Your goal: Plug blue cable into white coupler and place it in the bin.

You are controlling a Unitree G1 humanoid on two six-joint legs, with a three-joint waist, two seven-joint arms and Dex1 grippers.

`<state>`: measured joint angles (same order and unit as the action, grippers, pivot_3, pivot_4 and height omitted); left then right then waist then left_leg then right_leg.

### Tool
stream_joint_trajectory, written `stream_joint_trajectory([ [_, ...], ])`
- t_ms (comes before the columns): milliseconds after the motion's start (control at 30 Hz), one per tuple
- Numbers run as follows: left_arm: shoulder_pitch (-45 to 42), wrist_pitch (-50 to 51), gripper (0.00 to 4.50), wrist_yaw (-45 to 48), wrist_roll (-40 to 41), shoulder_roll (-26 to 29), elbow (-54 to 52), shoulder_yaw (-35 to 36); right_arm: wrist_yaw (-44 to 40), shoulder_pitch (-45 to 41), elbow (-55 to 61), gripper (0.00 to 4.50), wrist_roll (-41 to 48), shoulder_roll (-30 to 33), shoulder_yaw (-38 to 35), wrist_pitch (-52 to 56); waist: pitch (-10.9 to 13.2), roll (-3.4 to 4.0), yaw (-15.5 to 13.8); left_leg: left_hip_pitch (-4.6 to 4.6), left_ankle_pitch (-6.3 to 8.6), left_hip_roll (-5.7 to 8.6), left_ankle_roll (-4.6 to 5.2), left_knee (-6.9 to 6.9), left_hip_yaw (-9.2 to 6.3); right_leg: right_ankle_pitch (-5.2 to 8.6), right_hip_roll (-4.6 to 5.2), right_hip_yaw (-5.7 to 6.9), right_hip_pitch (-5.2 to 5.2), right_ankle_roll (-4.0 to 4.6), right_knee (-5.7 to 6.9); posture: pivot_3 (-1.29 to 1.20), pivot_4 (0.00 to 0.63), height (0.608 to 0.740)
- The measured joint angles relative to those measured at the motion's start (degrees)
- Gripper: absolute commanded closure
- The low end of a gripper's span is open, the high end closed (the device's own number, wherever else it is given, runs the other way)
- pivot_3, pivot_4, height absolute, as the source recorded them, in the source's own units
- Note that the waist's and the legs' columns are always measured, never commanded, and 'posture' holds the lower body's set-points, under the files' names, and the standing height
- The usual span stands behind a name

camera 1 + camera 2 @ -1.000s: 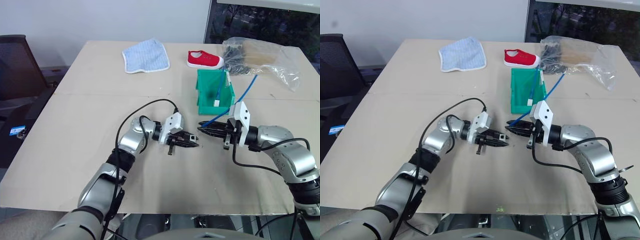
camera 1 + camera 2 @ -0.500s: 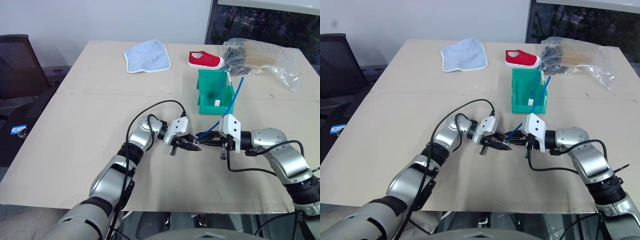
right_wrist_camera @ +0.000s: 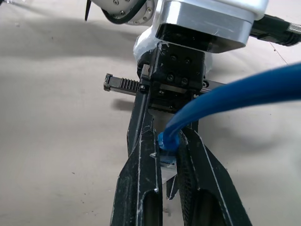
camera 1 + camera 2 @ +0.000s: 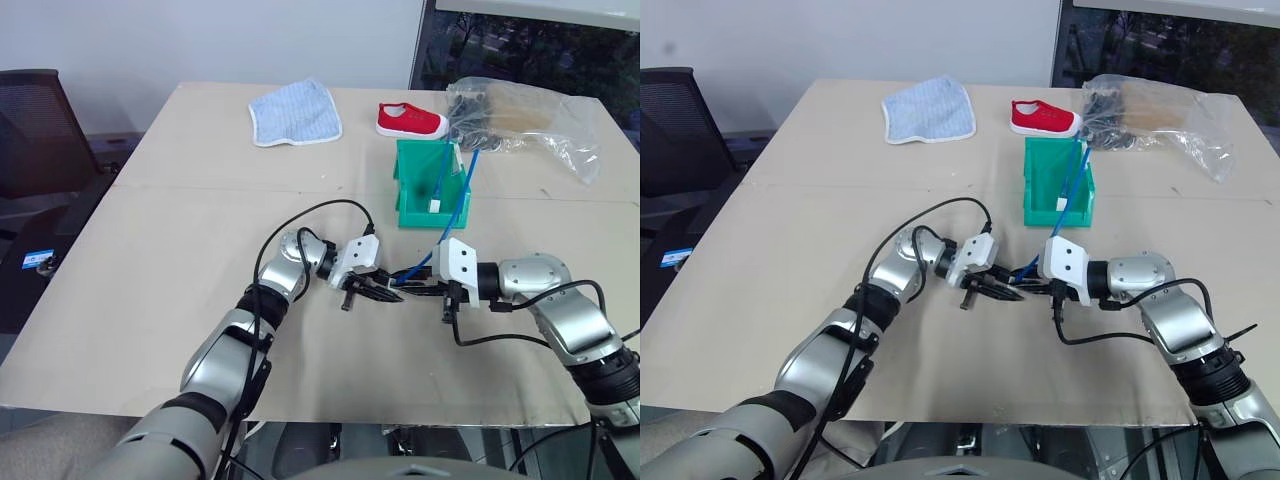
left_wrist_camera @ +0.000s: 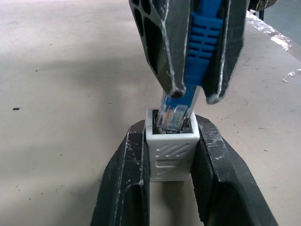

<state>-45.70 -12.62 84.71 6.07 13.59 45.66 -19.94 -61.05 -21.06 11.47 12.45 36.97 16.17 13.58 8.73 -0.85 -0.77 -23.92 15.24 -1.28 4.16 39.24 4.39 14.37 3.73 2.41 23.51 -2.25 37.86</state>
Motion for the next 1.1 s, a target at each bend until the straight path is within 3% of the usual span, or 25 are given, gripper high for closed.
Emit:
stream_joint_trajectory([
  [333,1.06,1.50,3.93,-1.23,-0.44,-0.52,-0.41,0.29,0.27,-0.98,-0.74,4.50,-1.40,-0.48,1.93,5.47,-0.59,-0.24,-0.02,0.26,0.01,-0.02,0.00,0.00,-0.19,0.01,0.05,0.06,-0.29,0.03,-0.02,0.00,0.150,0.740],
  [533,2.11,2.84,3.93,-0.93,-0.37,0.26,-2.44,1.23,2.79,1.71,-2.03,4.50,6.88,-7.60,-4.10,12.36,-0.59,-0.30,0.64,0.19,0.00,-0.06,-0.01,0.00,-0.22,-0.02,0.30,-0.01,-0.21,0.06,0.06,0.00,0.150,0.740],
  [633,2.58,3.39,3.93,-0.63,-0.30,0.29,-3.24,1.43,2.01,0.98,-1.94,4.50,7.78,-7.11,-3.71,14.49,-0.56,-0.27,0.63,0.17,0.00,-0.05,-0.01,-0.01,-0.24,-0.02,0.30,0.02,-0.20,0.06,0.05,0.00,0.150,0.740],
  [767,2.84,3.61,3.93,-0.70,-0.46,-0.28,-3.63,1.31,-0.33,-1.66,-0.90,4.50,2.73,-1.99,0.84,11.64,-0.55,-0.24,0.49,0.14,0.01,0.03,0.00,-0.01,-0.19,0.00,0.21,0.04,-0.19,0.04,-0.03,0.00,0.150,0.740],
  [1100,3.22,4.34,3.93,-1.51,-0.61,-0.35,-3.99,1.35,-1.01,-2.59,-1.18,4.50,-0.40,-1.54,2.03,9.52,-0.63,-0.28,0.12,0.22,0.01,0.01,0.00,0.00,-0.21,-0.01,0.21,0.05,-0.25,0.04,0.01,0.00,0.150,0.740],
])
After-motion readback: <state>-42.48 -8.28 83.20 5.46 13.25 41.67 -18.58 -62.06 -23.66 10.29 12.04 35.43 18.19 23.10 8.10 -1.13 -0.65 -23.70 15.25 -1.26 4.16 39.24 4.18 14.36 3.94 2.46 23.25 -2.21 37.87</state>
